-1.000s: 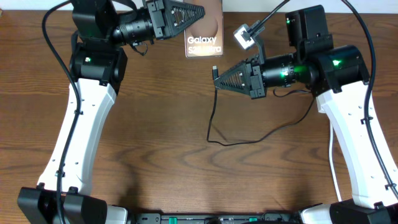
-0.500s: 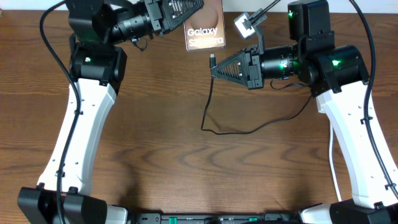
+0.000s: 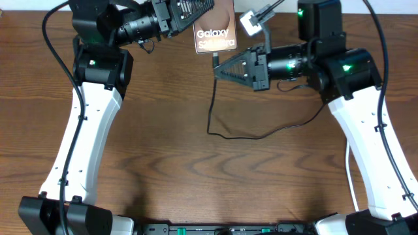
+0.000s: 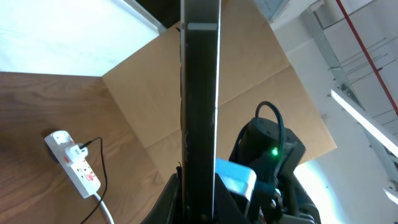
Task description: Plug charger to phone and switch on socket
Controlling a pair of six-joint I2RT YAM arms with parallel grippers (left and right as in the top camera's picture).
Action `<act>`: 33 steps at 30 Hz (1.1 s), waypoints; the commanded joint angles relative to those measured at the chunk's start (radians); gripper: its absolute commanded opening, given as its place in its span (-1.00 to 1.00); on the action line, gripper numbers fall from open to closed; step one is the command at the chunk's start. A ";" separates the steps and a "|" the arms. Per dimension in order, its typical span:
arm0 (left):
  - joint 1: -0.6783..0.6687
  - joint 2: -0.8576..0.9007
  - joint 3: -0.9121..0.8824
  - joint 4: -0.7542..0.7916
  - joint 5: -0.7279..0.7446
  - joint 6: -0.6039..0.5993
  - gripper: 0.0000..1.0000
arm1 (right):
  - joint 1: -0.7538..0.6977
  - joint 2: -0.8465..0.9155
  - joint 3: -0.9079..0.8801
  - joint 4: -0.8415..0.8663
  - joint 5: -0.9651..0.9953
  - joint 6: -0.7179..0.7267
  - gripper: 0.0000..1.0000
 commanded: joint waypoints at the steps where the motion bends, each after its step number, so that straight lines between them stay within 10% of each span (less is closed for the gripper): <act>1: 0.002 -0.002 0.011 0.018 0.022 -0.009 -0.86 | 0.017 -0.006 0.001 0.007 0.014 0.043 -0.98; 33: 0.002 -0.002 0.011 0.026 0.028 0.000 -0.86 | 0.003 -0.006 0.001 -0.009 0.006 0.071 -0.98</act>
